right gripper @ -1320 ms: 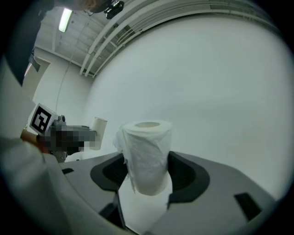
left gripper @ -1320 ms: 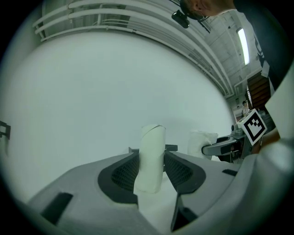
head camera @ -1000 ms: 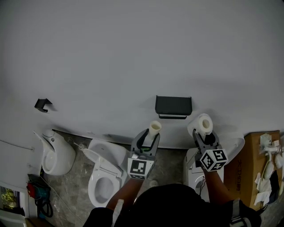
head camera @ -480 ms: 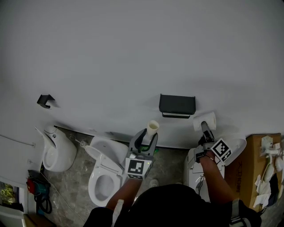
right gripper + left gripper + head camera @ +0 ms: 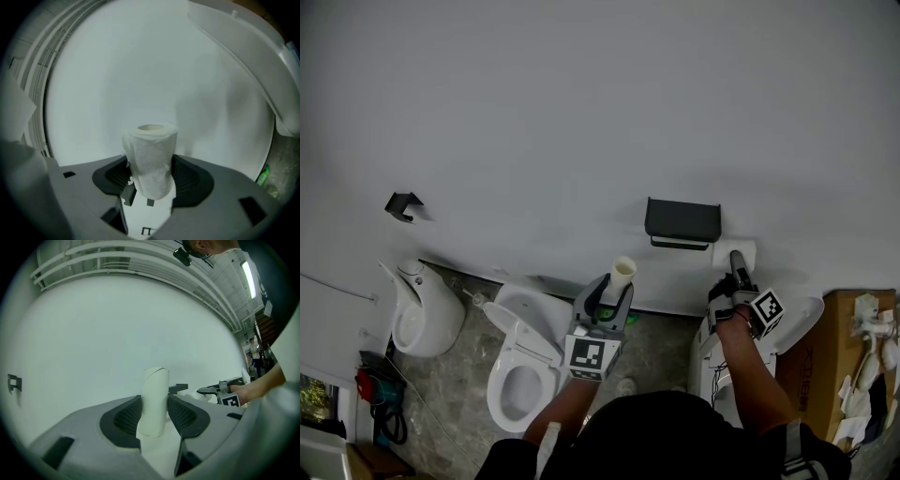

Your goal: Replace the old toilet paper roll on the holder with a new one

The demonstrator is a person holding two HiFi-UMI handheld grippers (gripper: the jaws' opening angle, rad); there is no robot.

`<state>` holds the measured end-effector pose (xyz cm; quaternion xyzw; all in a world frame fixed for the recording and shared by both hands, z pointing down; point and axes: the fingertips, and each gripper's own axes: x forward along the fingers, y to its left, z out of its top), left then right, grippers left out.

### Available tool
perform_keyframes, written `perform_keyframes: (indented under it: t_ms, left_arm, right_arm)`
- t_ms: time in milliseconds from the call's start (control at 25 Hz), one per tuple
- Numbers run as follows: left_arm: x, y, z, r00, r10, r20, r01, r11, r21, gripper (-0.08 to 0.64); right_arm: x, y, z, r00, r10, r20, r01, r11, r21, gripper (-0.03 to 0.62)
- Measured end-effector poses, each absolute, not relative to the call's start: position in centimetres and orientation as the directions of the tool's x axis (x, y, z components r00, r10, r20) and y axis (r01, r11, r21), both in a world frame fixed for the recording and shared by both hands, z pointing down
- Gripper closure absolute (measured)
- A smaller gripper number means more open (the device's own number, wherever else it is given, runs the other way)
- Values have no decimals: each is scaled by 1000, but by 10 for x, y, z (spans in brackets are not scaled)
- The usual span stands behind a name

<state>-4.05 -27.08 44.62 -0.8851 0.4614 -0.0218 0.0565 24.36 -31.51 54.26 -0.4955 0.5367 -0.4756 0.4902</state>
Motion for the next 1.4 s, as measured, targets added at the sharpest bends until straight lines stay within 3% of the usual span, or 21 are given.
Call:
perform_keyframes:
  t_ms: [1080,1400]
  left_arm:
    - [-111,-258,451,456,-890,11,-884,-454,-107,387]
    - [-129,-250,453,420,-907,25,-900,-420,-120,388]
  right_arm:
    - [148,-351,538,-172,-980,-97,-78,111,-991,345]
    - [118,-362,545,-190,-977,-94,-2,96,-995,345]
